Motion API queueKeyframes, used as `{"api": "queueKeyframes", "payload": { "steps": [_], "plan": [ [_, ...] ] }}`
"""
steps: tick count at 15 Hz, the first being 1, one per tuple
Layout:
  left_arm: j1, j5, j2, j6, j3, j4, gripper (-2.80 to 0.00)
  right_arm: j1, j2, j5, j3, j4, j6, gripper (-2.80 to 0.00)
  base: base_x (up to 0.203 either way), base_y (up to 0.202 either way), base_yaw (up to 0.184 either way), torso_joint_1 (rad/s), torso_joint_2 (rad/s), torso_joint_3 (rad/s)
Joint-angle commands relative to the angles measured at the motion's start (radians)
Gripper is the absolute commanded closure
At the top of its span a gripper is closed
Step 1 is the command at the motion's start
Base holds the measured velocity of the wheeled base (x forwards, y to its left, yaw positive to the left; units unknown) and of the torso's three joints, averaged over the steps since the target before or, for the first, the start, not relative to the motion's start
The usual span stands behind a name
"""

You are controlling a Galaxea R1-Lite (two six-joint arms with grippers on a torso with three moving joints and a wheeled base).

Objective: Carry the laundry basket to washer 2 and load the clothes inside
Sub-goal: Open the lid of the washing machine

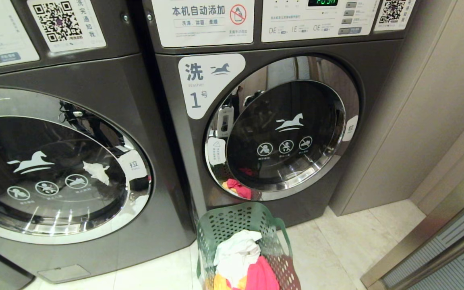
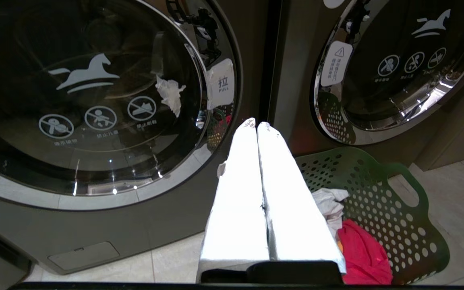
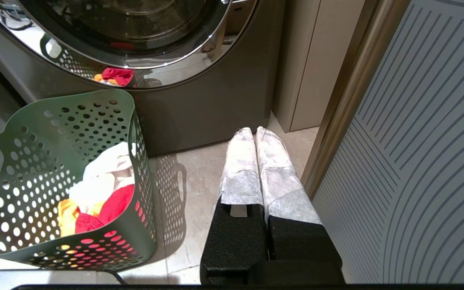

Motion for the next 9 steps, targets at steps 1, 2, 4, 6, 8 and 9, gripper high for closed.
{"api": "queueKeyframes", "payload": {
  "steps": [1, 2, 4, 6, 8, 9],
  "plan": [
    [0.0, -0.001, 0.153, 0.0, -0.063, 0.0, 0.0, 0.0, 0.002, 0.0, 0.008, 0.001, 0.0, 0.0, 0.0, 0.0, 0.0, 0.0, 0.0, 0.0],
    [0.0, -0.005, 0.176, 0.0, -0.068, -0.001, 0.0, 0.0, 0.002, 0.0, 0.008, -0.001, 0.0, 0.0, 0.0, 0.0, 0.0, 0.0, 0.0, 0.0],
    [0.0, -0.045, 0.184, 0.001, -0.044, -0.002, 0.0, 0.0, 0.002, 0.0, 0.008, 0.001, -0.004, 0.0, 0.0, 0.0, 0.0, 0.0, 0.0, 0.0],
    [0.0, -0.049, 0.18, 0.01, -0.027, -0.002, 0.0, 0.0, 0.002, 0.0, 0.008, -0.001, -0.003, 0.0, 0.0, 0.0, 0.0, 0.0, 0.0, 0.0],
    [0.0, -0.059, 0.183, 0.018, -0.026, 0.001, 0.0, 0.0, 0.002, 0.0, 0.008, 0.001, -0.003, 0.0, 0.0, 0.0, 0.0, 0.0, 0.0, 0.0],
    [0.0, -0.081, 0.185, 0.027, -0.027, 0.001, 0.0, 0.0, 0.002, 0.0, 0.008, 0.001, -0.003, 0.0, 0.0, 0.0, 0.0, 0.0, 0.0, 0.0]
  ]
}}
